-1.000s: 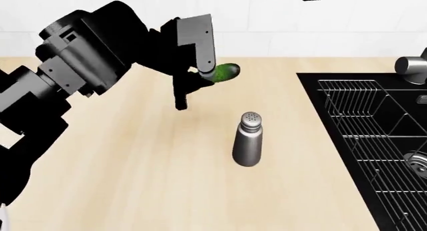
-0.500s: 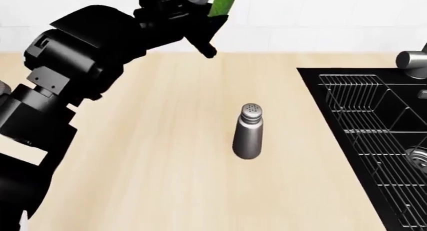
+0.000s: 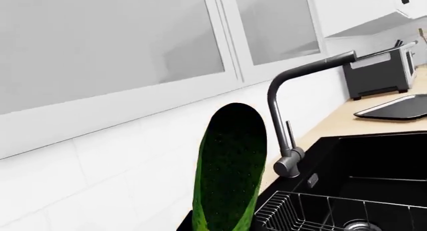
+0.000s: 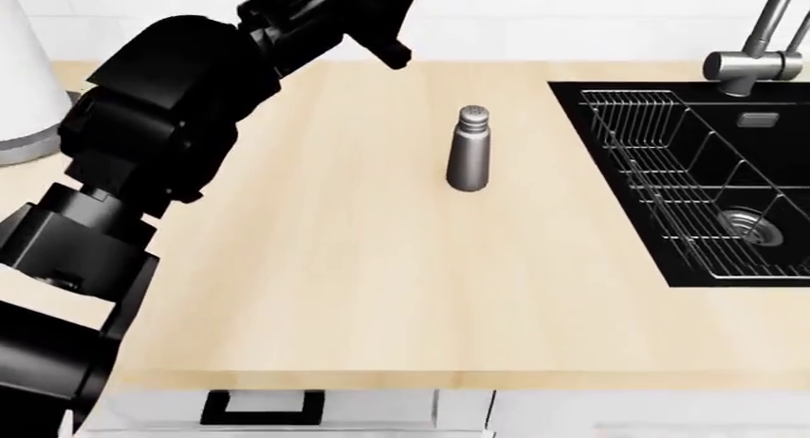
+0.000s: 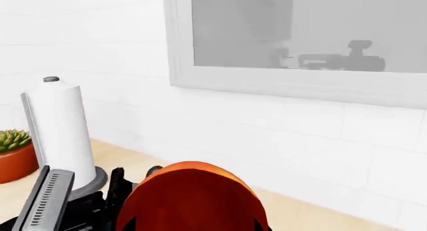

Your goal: Pick up the fruits and vegetables and place them in the sink. Turn on the sink faucet to wash them. Then turn the sink off and put them in the tray.

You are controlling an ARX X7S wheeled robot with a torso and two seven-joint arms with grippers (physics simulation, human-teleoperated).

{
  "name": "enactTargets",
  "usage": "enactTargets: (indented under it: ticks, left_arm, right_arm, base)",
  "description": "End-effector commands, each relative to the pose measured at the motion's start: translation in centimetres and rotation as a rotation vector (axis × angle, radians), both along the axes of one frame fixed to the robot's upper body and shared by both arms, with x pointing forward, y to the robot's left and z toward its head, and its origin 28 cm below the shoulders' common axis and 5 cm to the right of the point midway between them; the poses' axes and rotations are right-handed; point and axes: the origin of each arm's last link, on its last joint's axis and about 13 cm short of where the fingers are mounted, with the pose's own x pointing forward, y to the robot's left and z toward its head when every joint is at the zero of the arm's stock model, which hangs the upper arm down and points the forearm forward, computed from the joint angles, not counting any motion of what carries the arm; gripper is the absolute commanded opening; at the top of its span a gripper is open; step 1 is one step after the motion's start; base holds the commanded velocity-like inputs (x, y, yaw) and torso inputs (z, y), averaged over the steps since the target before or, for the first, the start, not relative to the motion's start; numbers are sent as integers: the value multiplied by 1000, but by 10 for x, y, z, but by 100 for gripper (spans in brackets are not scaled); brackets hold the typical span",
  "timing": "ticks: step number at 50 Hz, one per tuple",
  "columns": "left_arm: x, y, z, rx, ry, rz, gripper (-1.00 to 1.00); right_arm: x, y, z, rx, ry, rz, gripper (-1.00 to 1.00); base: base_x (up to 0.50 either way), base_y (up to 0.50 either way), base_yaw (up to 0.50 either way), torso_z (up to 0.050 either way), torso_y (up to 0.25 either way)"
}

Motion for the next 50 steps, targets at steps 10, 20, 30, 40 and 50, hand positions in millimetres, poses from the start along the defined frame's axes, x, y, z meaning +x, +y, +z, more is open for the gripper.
enactTargets:
  ticks: [10, 20, 30, 40, 50]
  left_arm:
    - [-2, 0, 1, -130, 39, 151, -100]
    - [-6, 0, 0, -110, 240, 136, -100]
    - [-168, 23, 159, -142, 208, 90, -100]
    - [-206, 42, 145, -244, 172, 169, -100]
    - [-203, 56, 130, -282, 195, 229, -100]
  right_arm:
    - [-17, 0, -5, -7, -102, -22, -100]
    - [-27, -6, -11, 28, -101, -51, -100]
    - [-34, -13, -12, 54, -99, -72, -100]
    - [-28, -13, -24, 94, -107, -69, -100]
    - [-27, -12, -24, 82, -92, -68, -100]
  base:
    - [-497, -48, 0, 0, 0]
    - [-272, -475, 0, 0, 0]
    - [-25, -500, 0, 0, 0]
    - [0, -500, 0, 0, 0]
    - [58, -500, 0, 0, 0]
